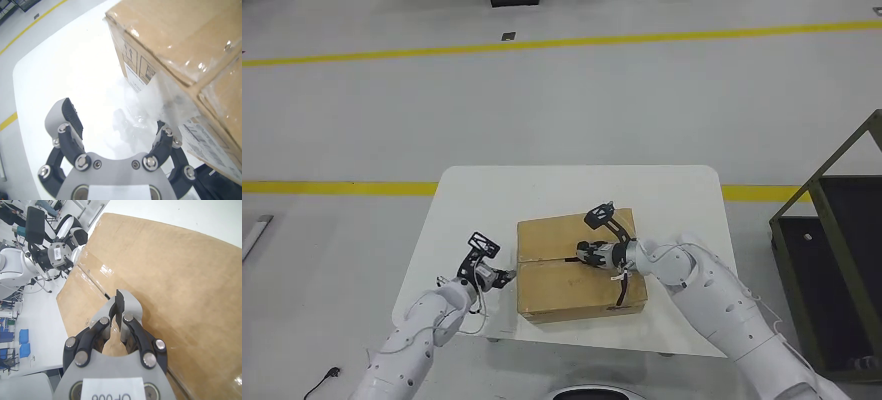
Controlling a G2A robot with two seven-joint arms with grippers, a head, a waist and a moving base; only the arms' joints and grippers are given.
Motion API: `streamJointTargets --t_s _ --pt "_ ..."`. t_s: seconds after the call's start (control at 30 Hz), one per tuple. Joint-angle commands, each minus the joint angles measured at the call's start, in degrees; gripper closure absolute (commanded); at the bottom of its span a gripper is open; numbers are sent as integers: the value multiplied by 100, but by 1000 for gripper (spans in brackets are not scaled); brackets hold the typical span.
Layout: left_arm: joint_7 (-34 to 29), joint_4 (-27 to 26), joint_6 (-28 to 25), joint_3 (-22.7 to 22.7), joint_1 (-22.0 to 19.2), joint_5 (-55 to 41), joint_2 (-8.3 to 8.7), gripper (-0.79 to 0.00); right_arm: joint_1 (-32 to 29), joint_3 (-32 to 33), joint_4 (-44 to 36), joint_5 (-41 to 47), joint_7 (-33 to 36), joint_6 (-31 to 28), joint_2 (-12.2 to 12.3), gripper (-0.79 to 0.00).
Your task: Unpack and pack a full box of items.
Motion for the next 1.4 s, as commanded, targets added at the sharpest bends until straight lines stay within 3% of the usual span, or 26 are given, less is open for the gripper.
streamJointTargets --t_s 0.0,0.2,0.4,1.37 --pt "240 -22 170 -24 15 52 -11 -785 4 -1 6 2 14 3 -3 0" --pt "656 -166 530 -224 144 32 -16 -785 9 -11 27 9 27 -8 -15 0" --pt "885 -433 395 -356 282 -11 -6 -785 26 -33 50 8 29 -30 -31 0" --pt "550 -1702 114 -408 330 84 -85 -785 -224 394 -345 -107 88 83 94 0"
